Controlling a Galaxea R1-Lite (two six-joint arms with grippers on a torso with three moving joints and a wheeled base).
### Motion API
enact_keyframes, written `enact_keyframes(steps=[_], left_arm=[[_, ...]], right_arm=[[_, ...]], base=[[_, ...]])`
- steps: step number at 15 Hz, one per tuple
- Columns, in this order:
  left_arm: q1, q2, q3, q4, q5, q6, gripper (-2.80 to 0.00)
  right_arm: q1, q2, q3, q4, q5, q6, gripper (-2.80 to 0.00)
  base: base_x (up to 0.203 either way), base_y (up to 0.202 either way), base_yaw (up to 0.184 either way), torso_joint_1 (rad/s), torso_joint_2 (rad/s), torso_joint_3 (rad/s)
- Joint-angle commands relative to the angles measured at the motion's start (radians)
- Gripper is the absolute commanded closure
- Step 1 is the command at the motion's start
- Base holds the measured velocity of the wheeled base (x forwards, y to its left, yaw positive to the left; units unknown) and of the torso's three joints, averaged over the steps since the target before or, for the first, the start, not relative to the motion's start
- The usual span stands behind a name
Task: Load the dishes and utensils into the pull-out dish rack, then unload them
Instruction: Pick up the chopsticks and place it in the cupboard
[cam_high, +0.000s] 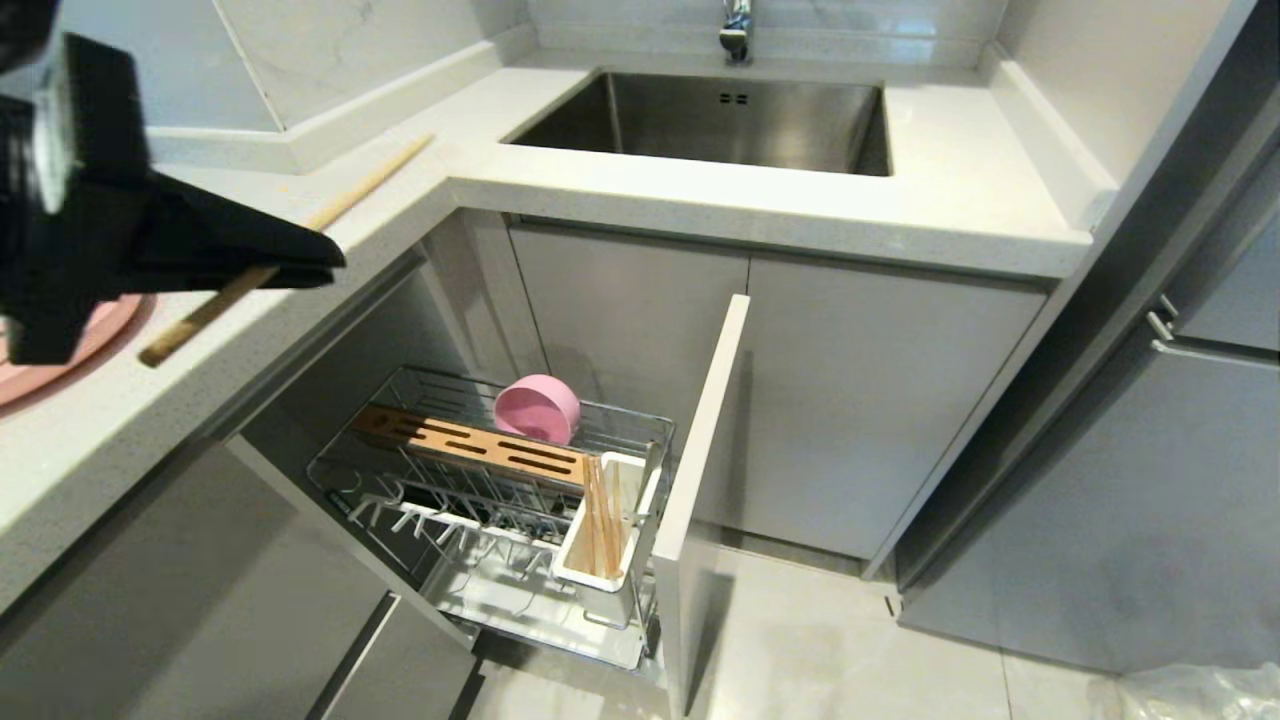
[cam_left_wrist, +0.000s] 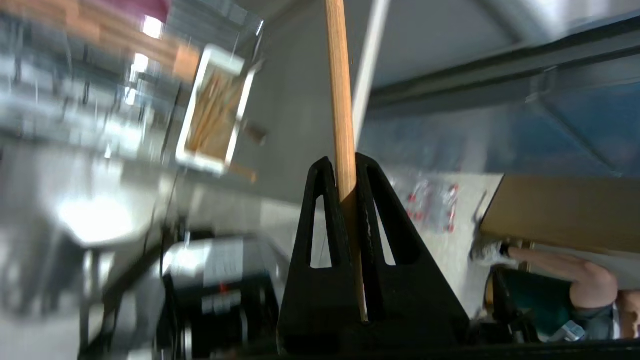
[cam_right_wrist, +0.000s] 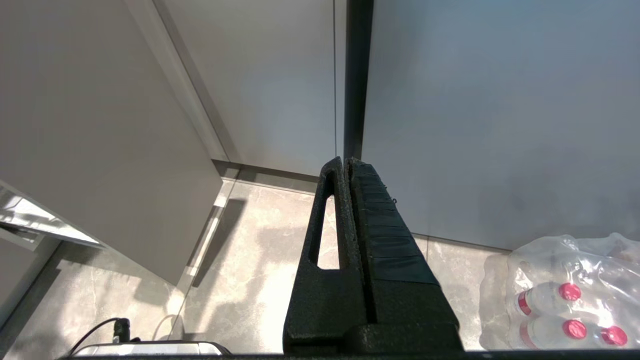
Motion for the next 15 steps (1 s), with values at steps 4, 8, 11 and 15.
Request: enact_keyframes(steps=[4, 8, 11, 15], left_arm=[[-0.017, 0.217, -0.165, 0.296, -0.008, -0.156, 0.00], [-0.016, 0.324, -0.240, 0.456, -0.156, -0.190, 0.00], [-0.010, 0.399, -0.243, 0.487, -0.186, -0.192, 0.00], [0.021, 0.473, -0.239, 0.486, -0.217, -0.192, 0.00]], right_arm=[[0.000, 0.000, 0.002, 0.000, 0.000, 0.000, 0.00], [0.000, 0.000, 0.002, 0.000, 0.000, 0.000, 0.00], [0.000, 0.000, 0.002, 0.000, 0.000, 0.000, 0.00], [0.000, 0.000, 0.002, 0.000, 0.000, 0.000, 0.00]], base=[[0.000, 0.000, 0.000, 0.000, 0.00, 0.000], [0.000, 0.000, 0.000, 0.000, 0.00, 0.000], [0.000, 0.000, 0.000, 0.000, 0.00, 0.000], [0.000, 0.000, 0.000, 0.000, 0.00, 0.000]])
